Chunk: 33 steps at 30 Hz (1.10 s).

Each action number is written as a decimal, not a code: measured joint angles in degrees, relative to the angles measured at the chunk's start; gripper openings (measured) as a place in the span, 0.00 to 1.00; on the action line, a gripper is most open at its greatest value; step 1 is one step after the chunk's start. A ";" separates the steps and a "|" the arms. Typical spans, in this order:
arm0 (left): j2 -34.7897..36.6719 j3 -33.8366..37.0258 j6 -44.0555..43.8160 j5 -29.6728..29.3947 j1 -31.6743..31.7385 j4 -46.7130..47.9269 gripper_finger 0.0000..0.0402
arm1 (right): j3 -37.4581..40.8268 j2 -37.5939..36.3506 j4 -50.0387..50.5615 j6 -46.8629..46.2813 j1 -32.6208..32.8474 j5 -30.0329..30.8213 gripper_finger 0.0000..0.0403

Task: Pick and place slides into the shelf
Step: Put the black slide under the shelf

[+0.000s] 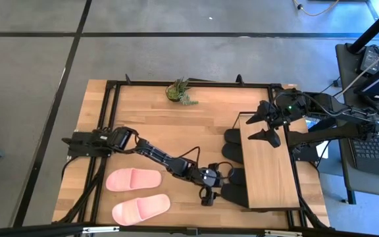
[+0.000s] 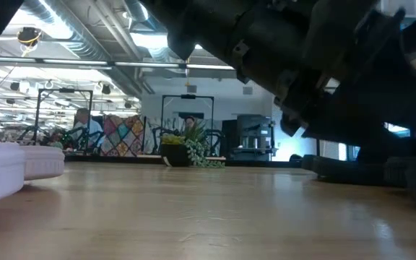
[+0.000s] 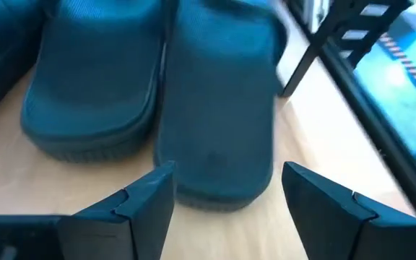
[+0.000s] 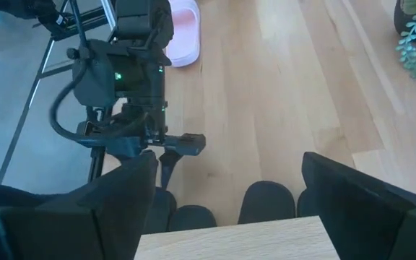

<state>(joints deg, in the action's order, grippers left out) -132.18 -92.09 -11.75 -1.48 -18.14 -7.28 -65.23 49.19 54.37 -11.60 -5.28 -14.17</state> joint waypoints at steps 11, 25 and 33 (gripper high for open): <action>0.00 0.02 -1.88 -0.33 -0.08 1.77 0.60 | 0.00 0.00 -0.05 -0.15 0.00 0.00 0.85; 0.00 0.04 -2.91 -3.61 -0.60 4.82 0.60 | 0.00 0.00 -0.84 -1.62 0.00 0.00 0.85; -1.27 0.13 -3.08 -3.52 -1.08 1.29 0.60 | 0.00 0.02 -1.64 -1.62 0.02 0.00 0.85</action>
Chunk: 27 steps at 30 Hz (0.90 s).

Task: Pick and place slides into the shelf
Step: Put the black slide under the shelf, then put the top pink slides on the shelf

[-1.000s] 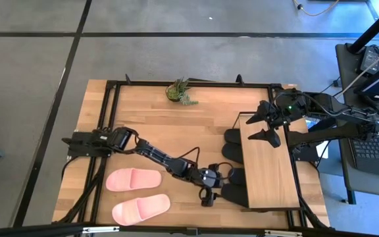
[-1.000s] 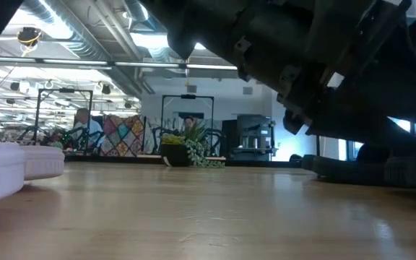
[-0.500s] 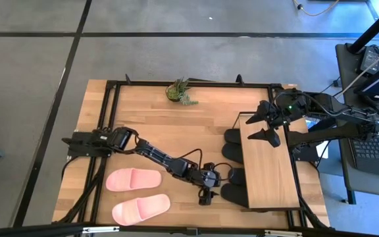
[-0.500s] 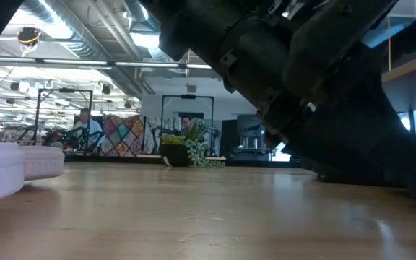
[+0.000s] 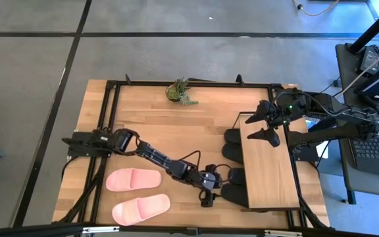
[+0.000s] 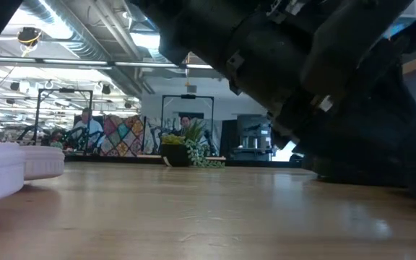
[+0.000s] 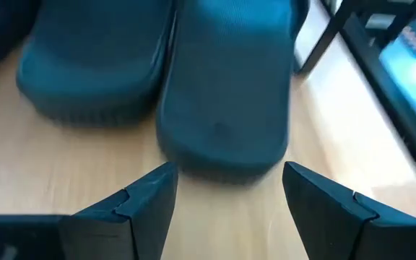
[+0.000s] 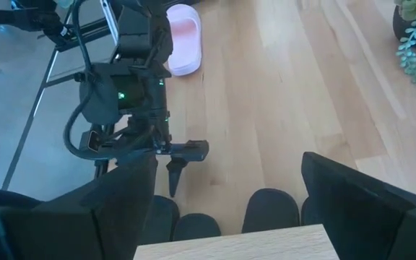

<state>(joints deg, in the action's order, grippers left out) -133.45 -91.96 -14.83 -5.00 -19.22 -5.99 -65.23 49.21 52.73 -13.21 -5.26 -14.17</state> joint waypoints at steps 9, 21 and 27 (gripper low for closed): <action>-2.73 0.10 -1.41 0.46 -0.05 -4.09 0.60 | 0.00 0.00 -0.24 0.09 -0.02 0.01 0.85; -6.19 -3.95 -1.14 2.23 0.57 -8.11 0.60 | 0.00 0.02 -0.15 0.24 -0.02 0.02 0.85; -7.28 -4.62 -1.81 5.74 1.54 -7.33 0.60 | 0.00 0.00 -0.02 -0.04 -0.02 -0.51 0.85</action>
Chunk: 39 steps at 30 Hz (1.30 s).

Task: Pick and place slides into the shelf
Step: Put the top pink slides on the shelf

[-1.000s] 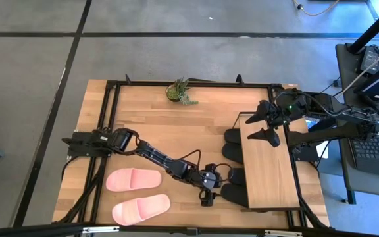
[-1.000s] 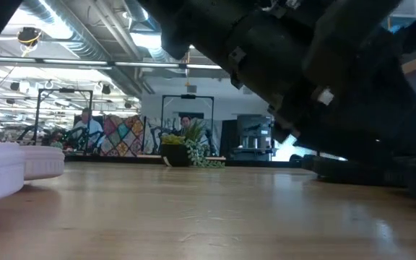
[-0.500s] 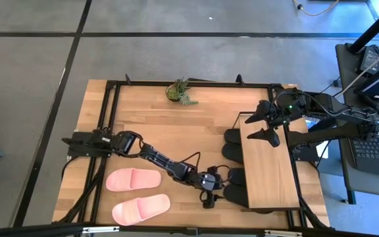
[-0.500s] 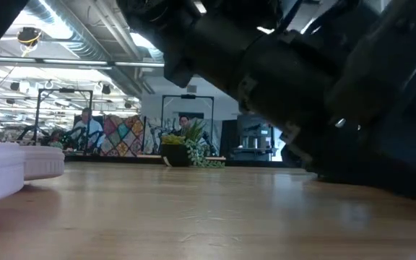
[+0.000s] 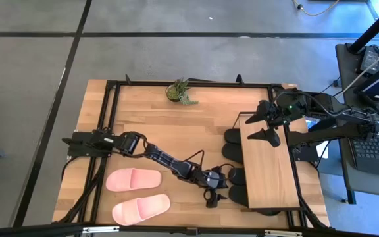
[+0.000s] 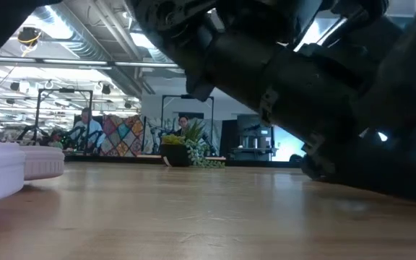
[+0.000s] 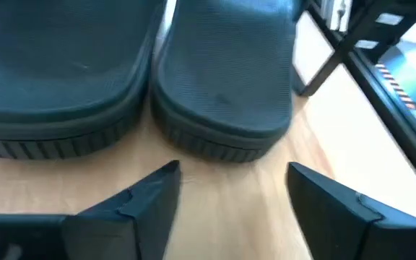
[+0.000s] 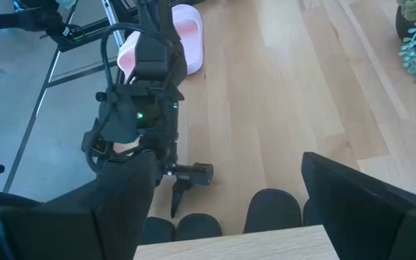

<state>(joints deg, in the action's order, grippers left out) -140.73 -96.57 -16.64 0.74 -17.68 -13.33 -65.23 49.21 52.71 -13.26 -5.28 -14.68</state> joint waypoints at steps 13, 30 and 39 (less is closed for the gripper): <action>9.29 0.17 2.01 -3.42 -0.54 31.60 0.60 | 0.00 0.00 -0.28 0.03 0.00 0.00 0.85; 27.41 0.18 -22.29 -9.87 -0.06 54.12 0.60 | 0.00 0.16 -5.78 0.37 0.00 0.06 0.85; 39.62 0.11 -26.23 -16.88 -2.97 65.01 0.60 | 0.00 0.18 -6.32 0.45 -0.01 0.09 0.85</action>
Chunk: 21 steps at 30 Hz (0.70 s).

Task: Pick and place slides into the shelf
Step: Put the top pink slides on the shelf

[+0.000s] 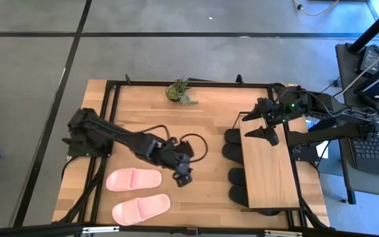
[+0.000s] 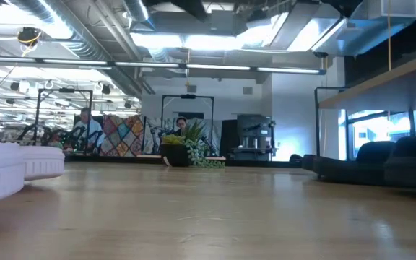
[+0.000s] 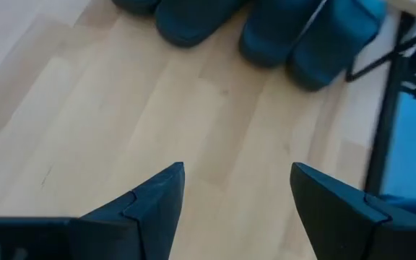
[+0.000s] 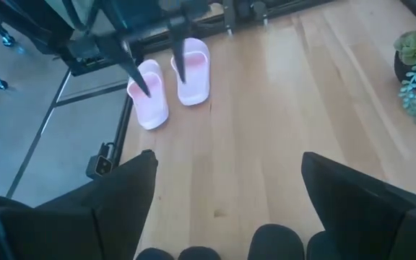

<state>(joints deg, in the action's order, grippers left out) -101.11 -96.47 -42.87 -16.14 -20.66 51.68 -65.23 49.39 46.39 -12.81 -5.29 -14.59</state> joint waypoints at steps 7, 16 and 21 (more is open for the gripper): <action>3.74 0.00 -0.55 0.71 -4.30 -1.26 0.60 | 0.00 0.02 -2.18 1.50 -0.05 0.14 0.85; 3.79 0.00 -0.95 0.83 -6.19 -3.09 0.60 | 0.00 0.04 -5.14 4.36 -0.06 1.71 0.85; 3.79 0.00 -9.39 0.81 -6.19 -3.22 0.60 | 0.00 0.09 -5.51 4.47 -0.06 3.22 0.85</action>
<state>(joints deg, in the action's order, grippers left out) -97.32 -96.47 -52.26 -15.33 -26.85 48.46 -65.23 49.47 40.88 -8.34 -5.34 -11.37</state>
